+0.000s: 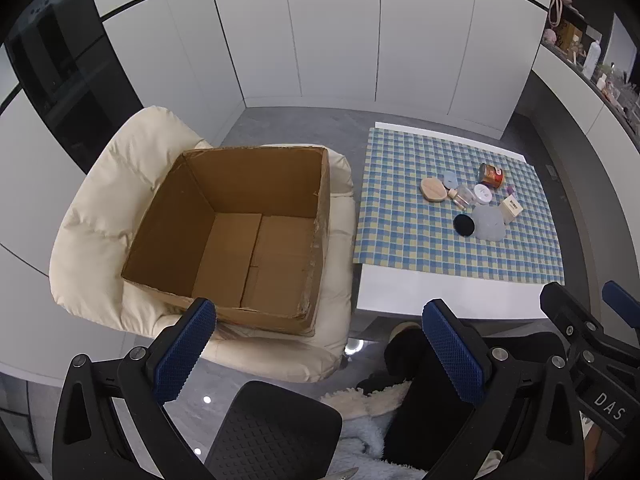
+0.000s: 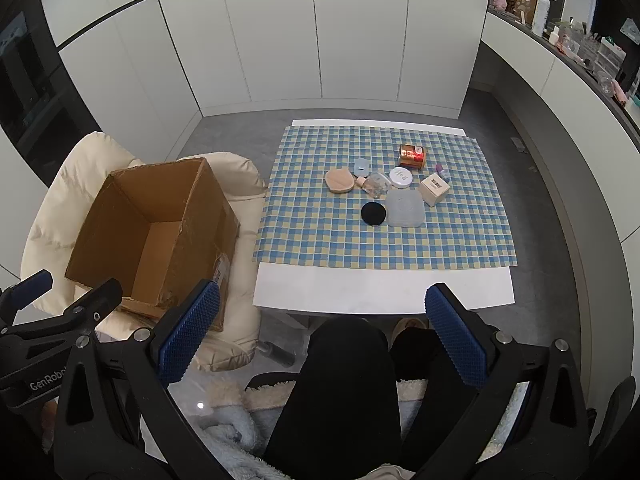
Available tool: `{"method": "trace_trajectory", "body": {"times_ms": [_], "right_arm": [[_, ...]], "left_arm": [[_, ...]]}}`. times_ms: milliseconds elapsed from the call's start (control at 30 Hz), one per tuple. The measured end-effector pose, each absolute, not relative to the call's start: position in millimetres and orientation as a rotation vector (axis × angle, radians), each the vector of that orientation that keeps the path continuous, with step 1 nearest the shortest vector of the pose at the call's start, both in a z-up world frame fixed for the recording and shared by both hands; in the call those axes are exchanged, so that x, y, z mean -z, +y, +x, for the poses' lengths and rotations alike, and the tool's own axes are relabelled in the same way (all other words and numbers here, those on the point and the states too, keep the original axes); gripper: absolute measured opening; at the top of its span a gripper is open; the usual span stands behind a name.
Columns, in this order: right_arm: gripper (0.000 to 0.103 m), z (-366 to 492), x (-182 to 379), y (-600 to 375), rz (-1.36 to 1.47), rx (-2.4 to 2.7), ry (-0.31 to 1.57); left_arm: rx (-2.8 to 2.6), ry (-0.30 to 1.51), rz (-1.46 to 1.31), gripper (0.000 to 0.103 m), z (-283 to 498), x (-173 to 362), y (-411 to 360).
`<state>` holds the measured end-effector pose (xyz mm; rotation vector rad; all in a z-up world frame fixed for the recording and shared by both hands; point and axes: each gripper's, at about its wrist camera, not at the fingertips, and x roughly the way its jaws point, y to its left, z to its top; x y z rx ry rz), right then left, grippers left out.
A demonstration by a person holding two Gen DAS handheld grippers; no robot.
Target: Organize objects
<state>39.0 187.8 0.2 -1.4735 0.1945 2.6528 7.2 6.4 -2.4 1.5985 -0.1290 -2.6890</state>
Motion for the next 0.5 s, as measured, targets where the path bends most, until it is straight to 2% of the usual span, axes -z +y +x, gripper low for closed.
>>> {"method": "trace_trajectory", "body": {"times_ms": [500], "right_arm": [[0.103, 42, 4, 183, -1.48, -2.666, 0.172]], "left_arm": [[2.69, -0.044, 1.605, 0.103, 6, 2, -7]]}}
